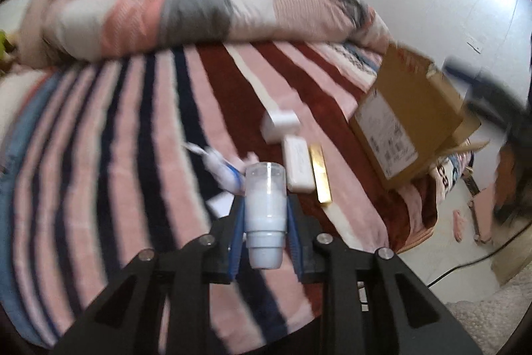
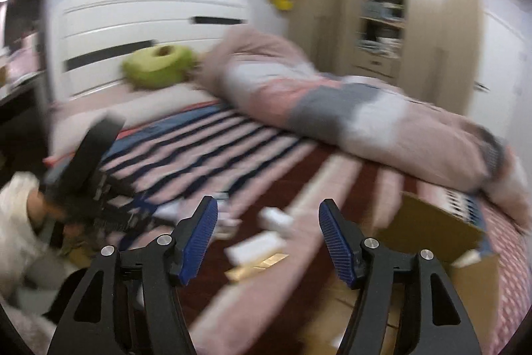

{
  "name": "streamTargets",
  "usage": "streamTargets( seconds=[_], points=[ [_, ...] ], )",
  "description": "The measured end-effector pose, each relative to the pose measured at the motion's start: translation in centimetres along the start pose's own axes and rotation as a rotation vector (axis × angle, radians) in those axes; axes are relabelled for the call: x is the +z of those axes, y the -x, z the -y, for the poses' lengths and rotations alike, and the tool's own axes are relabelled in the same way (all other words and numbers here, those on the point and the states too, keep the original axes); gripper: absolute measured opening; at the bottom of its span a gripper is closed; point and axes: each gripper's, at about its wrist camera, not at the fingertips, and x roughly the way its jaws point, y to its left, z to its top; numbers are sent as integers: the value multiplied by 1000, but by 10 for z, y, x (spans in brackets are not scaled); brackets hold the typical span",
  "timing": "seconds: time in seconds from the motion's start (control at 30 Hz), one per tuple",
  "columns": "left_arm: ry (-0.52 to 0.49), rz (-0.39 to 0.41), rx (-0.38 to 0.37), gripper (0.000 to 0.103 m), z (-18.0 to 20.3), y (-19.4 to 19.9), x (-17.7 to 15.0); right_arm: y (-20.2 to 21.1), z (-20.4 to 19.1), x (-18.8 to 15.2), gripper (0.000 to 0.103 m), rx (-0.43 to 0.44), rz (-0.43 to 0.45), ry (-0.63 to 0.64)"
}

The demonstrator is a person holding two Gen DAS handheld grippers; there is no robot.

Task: Organize rigid objects
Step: 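Drop the earbuds case into the box with the right gripper while the left grasps the white bottle, then carry the bottle into the box with the left gripper while the right grasps the cabled white power bank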

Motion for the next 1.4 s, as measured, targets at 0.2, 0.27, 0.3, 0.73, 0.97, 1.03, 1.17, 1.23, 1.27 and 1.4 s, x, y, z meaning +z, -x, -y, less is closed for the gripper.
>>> streamTargets(
  seconds=[0.2,0.27,0.3,0.73,0.97,1.03,1.17,1.23,1.27,1.4],
  points=[
    [-93,17,1,22,13,62,47,-61,-44,-25,65,203,-87,-25],
    [-119,9,-39,22,26,71,62,-91,-51,-42,65,245,-136,-72],
    [-134,3,-56,22,34,73,68,-107,-52,-50,65,264,-151,-92],
    [-271,-135,-228,22,145,26,125,-199,-61,-88,23,213,-237,-193],
    [-337,-235,-286,22,200,-36,129,-161,-42,-109,23,271,-237,-152],
    [-339,-254,-307,22,209,-51,129,-150,-35,-115,23,278,-240,-152],
    [-372,-247,-329,34,230,-68,137,-138,-24,-122,23,273,-244,-151],
    [-367,-233,-319,43,231,-71,141,-136,-20,-123,23,274,-241,-160],
    [-365,-221,-314,43,230,-70,143,-136,-19,-123,23,274,-244,-161],
    [-330,-172,-306,70,213,-53,147,-140,-19,-122,23,268,-251,-151]
  ],
)
